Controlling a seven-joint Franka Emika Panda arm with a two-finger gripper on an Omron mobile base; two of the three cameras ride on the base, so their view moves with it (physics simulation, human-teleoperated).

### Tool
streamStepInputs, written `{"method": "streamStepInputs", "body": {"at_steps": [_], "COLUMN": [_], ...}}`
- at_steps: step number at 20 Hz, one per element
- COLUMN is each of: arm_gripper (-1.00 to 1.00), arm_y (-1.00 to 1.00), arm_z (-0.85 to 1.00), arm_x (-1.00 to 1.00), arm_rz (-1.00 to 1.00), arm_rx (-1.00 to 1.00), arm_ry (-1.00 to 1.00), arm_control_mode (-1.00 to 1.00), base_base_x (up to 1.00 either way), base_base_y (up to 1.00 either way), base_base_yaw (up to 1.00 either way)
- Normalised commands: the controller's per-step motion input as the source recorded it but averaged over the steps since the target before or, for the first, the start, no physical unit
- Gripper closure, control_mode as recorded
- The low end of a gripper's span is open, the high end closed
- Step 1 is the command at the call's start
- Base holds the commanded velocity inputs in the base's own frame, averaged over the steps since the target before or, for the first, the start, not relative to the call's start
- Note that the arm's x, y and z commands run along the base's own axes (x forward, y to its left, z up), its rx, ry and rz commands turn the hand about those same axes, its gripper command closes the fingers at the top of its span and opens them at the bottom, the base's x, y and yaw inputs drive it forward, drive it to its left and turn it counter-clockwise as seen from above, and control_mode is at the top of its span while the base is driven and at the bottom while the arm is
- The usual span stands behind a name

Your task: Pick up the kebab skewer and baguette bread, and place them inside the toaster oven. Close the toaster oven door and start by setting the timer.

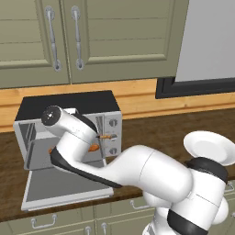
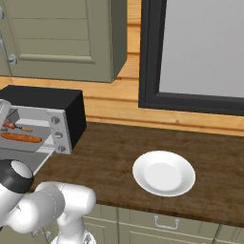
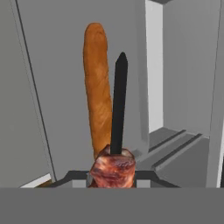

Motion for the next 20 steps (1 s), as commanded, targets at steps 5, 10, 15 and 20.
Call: {"method": "streamStepInputs", "body": {"at_steps": [5,10,15,20], "arm_gripper": [1.00,1.00,1.00,1.00], "arm_y": [0.00,0.00,0.00,0.00], "arm_z": [-0.06,0.00,-0.10,-0.07], "arm_x": [0.12,0.08,0.01,0.06], "arm_rz": [0.10,0.09,0.04,0.02], "arm_rx": [0.00,0.00,0.01,0.01], "arm_ry": [0.00,0.00,0.06,0.08], "arm_control_mode": [-1.00,-1.00,-1.00,-1.00], "base_base_x": [0.00,0.00,0.00,0.00], "base_base_y": [0.00,0.00,0.00,0.00], "base_base_yaw": [0.00,0.00,0.00,0.00]}}
